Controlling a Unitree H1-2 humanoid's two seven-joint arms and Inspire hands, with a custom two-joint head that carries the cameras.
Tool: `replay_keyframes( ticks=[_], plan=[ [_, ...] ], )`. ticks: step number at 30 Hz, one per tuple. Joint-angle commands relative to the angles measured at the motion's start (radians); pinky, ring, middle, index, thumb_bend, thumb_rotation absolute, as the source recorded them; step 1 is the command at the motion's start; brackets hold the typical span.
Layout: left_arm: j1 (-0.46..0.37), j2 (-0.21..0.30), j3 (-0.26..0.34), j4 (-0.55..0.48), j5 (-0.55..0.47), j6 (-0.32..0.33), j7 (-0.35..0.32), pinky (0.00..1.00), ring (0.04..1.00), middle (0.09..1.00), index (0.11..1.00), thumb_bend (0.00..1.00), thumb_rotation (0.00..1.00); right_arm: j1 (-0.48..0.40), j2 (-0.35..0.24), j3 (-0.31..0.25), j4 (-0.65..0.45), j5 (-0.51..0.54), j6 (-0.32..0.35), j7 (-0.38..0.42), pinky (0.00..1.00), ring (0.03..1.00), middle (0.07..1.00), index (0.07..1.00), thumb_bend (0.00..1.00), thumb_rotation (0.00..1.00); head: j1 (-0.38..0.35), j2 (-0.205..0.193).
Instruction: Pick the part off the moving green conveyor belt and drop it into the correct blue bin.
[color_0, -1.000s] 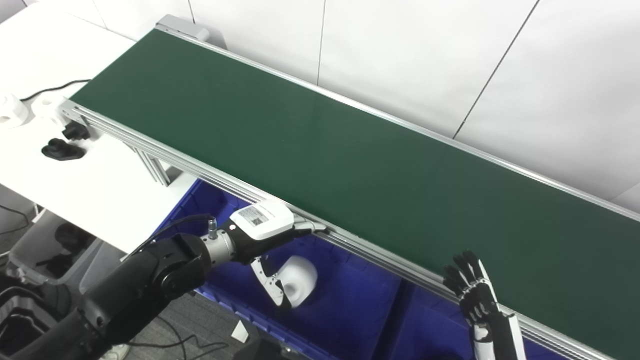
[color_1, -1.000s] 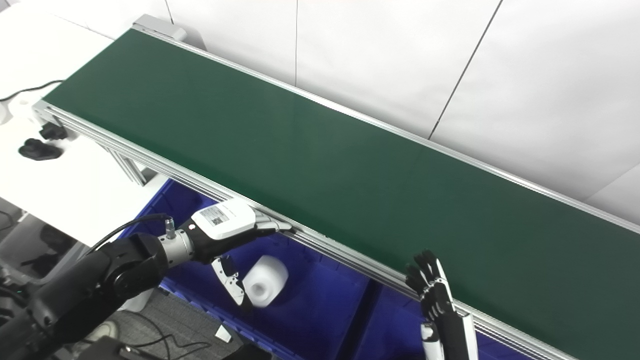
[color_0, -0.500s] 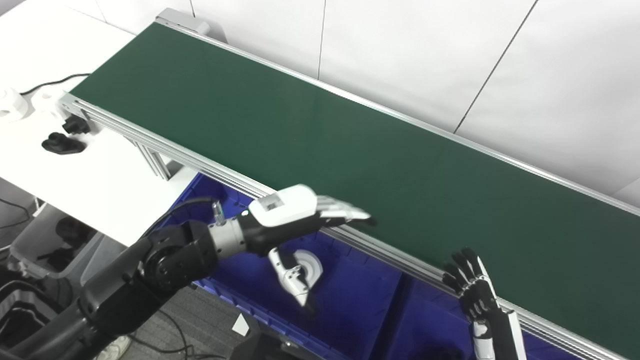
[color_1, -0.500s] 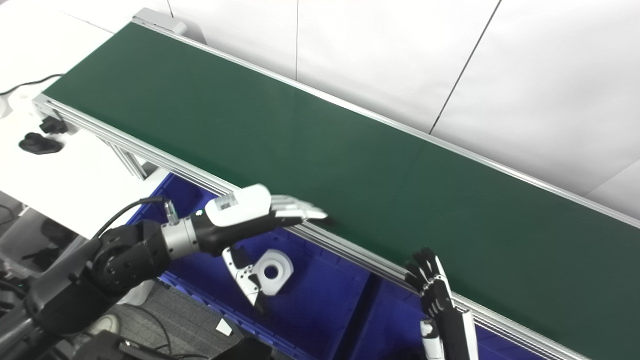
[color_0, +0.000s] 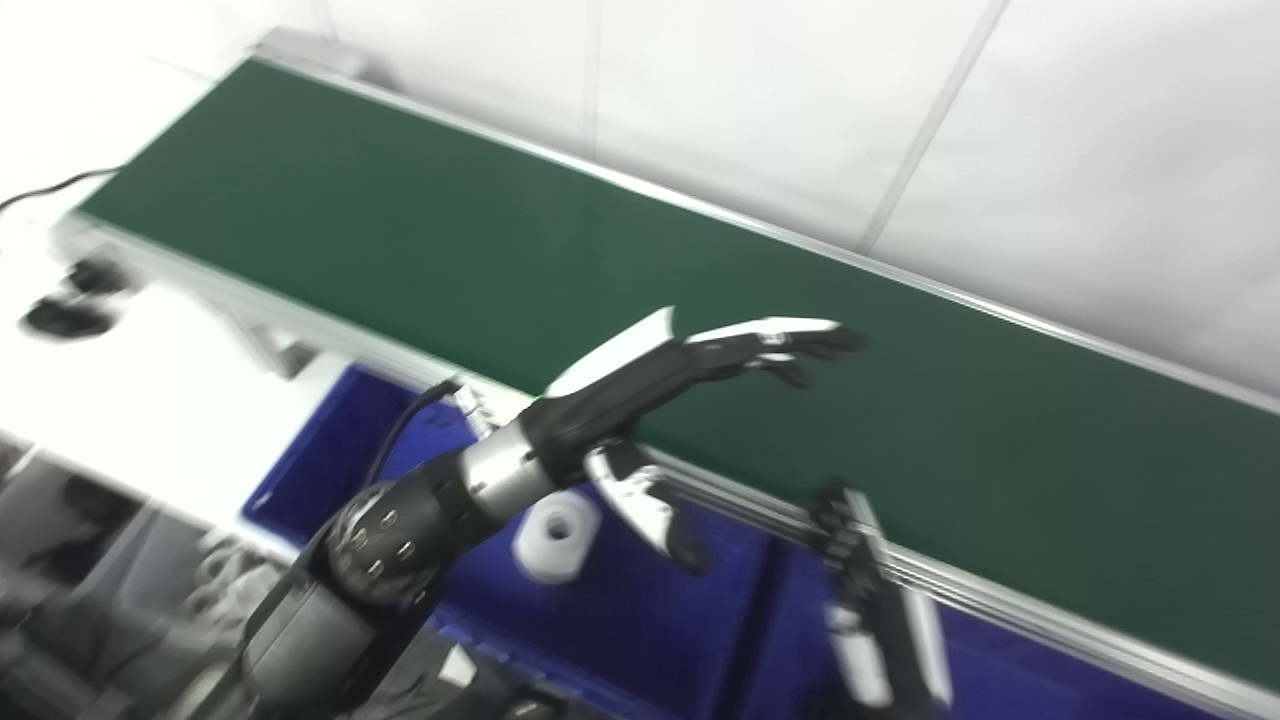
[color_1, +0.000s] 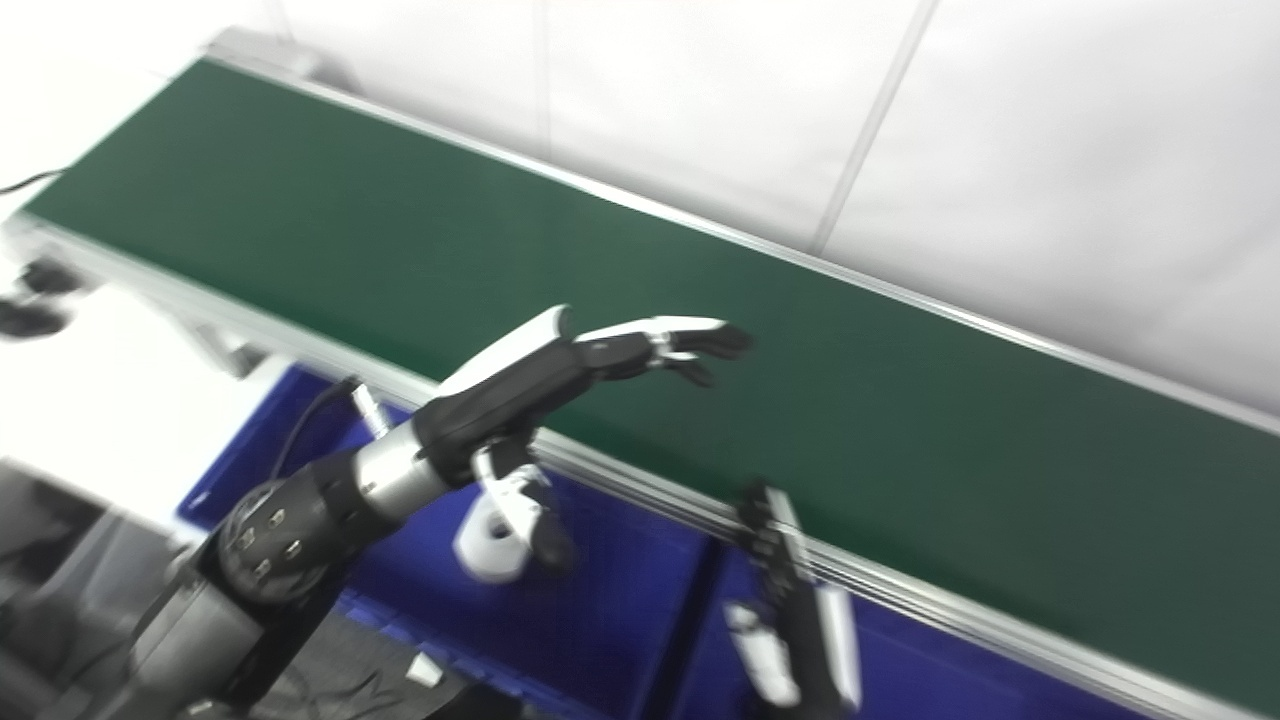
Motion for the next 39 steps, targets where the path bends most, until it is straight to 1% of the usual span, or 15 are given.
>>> replay_keyframes(
  ticks=[1, 2, 3, 4, 6, 8, 13, 15, 18, 22, 26, 31, 34, 37, 39],
  plan=[
    [0.001, 0.009, -0.005, 0.018, 0.024, -0.077, -0.002, 0.8, 0.89, 0.9, 0.874, 0.97, 0.7, -0.006, 0.013, 0.009, 0.01, -0.026, -0.062, -0.021, 0.91, 0.942, 0.963, 0.965, 0.83, 0.94, -0.02, -0.024],
    [0.002, 0.017, -0.008, 0.053, 0.091, -0.136, 0.006, 0.79, 0.889, 0.899, 0.874, 0.96, 0.7, -0.004, 0.018, 0.012, 0.021, -0.036, -0.072, -0.028, 0.91, 0.944, 0.964, 0.966, 0.83, 0.94, -0.028, -0.035],
    [0.002, 0.023, -0.009, 0.088, 0.152, -0.193, 0.016, 0.77, 0.875, 0.889, 0.869, 0.92, 0.68, -0.001, 0.022, 0.013, 0.027, -0.041, -0.077, -0.033, 0.91, 0.953, 0.97, 0.967, 0.82, 0.94, -0.03, -0.038],
    [0.005, 0.028, -0.008, 0.122, 0.199, -0.241, 0.027, 0.75, 0.86, 0.877, 0.857, 0.89, 0.66, 0.004, 0.025, 0.014, 0.034, -0.047, -0.085, -0.039, 0.92, 0.961, 0.974, 0.967, 0.81, 0.93, -0.039, -0.055],
    [0.018, 0.03, -0.005, 0.172, 0.251, -0.303, 0.045, 0.73, 0.84, 0.86, 0.84, 0.88, 0.64, 0.013, 0.028, 0.016, 0.044, -0.055, -0.102, -0.054, 0.95, 0.97, 0.974, 0.964, 0.8, 0.91, -0.044, -0.069],
    [0.034, 0.034, -0.02, 0.206, 0.283, -0.329, 0.075, 0.71, 0.835, 0.855, 0.838, 0.88, 0.65, 0.02, 0.028, 0.016, 0.055, -0.063, -0.118, -0.068, 0.95, 0.97, 0.971, 0.96, 0.8, 0.91, -0.047, -0.084],
    [0.045, 0.05, -0.107, 0.298, 0.349, -0.335, 0.173, 0.71, 0.838, 0.856, 0.836, 0.86, 0.66, 0.024, 0.019, 0.019, 0.09, -0.062, -0.174, -0.087, 0.92, 0.957, 0.968, 0.96, 0.78, 0.93, -0.041, -0.1],
    [0.033, 0.056, -0.15, 0.335, 0.383, -0.335, 0.215, 0.71, 0.837, 0.855, 0.84, 0.85, 0.66, 0.027, 0.016, 0.018, 0.096, -0.048, -0.177, -0.081, 0.94, 0.967, 0.974, 0.959, 0.79, 0.91, -0.029, -0.104],
    [0.018, 0.06, -0.203, 0.382, 0.415, -0.335, 0.27, 0.73, 0.837, 0.852, 0.841, 0.85, 0.66, 0.028, 0.007, 0.017, 0.104, -0.026, -0.184, -0.078, 0.93, 0.963, 0.974, 0.96, 0.78, 0.9, 0.007, -0.111],
    [0.001, 0.069, -0.253, 0.425, 0.433, -0.335, 0.338, 0.76, 0.84, 0.851, 0.845, 0.84, 0.66, 0.021, -0.007, 0.018, 0.119, -0.018, -0.187, -0.082, 0.92, 0.952, 0.965, 0.96, 0.79, 0.92, 0.023, -0.121],
    [-0.016, 0.082, -0.291, 0.457, 0.455, -0.335, 0.395, 0.77, 0.842, 0.847, 0.844, 0.83, 0.68, 0.012, -0.018, 0.024, 0.134, -0.021, -0.186, -0.09, 0.94, 0.96, 0.974, 0.969, 0.79, 0.93, 0.009, -0.125],
    [-0.025, 0.079, -0.308, 0.481, 0.465, -0.335, 0.412, 0.77, 0.851, 0.853, 0.85, 0.83, 0.7, 0.015, -0.022, 0.022, 0.134, -0.015, -0.186, -0.094, 0.96, 0.972, 0.978, 0.966, 0.79, 0.93, 0.032, -0.11],
    [-0.027, 0.079, -0.314, 0.48, 0.466, -0.335, 0.421, 0.79, 0.859, 0.857, 0.856, 0.82, 0.71, 0.014, -0.028, 0.025, 0.126, -0.01, -0.187, -0.091, 0.96, 0.978, 0.985, 0.972, 0.77, 0.93, 0.044, -0.096],
    [-0.022, 0.073, -0.307, 0.47, 0.466, -0.335, 0.421, 0.8, 0.862, 0.859, 0.857, 0.82, 0.73, 0.015, -0.032, 0.024, 0.121, 0.001, -0.186, -0.086, 0.96, 0.978, 0.984, 0.971, 0.77, 0.93, 0.06, -0.082],
    [-0.007, 0.059, -0.288, 0.454, 0.442, -0.334, 0.409, 0.77, 0.864, 0.862, 0.853, 0.83, 0.73, 0.021, -0.031, 0.022, 0.109, 0.006, -0.186, -0.084, 0.96, 0.972, 0.977, 0.966, 0.78, 0.93, 0.071, -0.077]
  ],
)
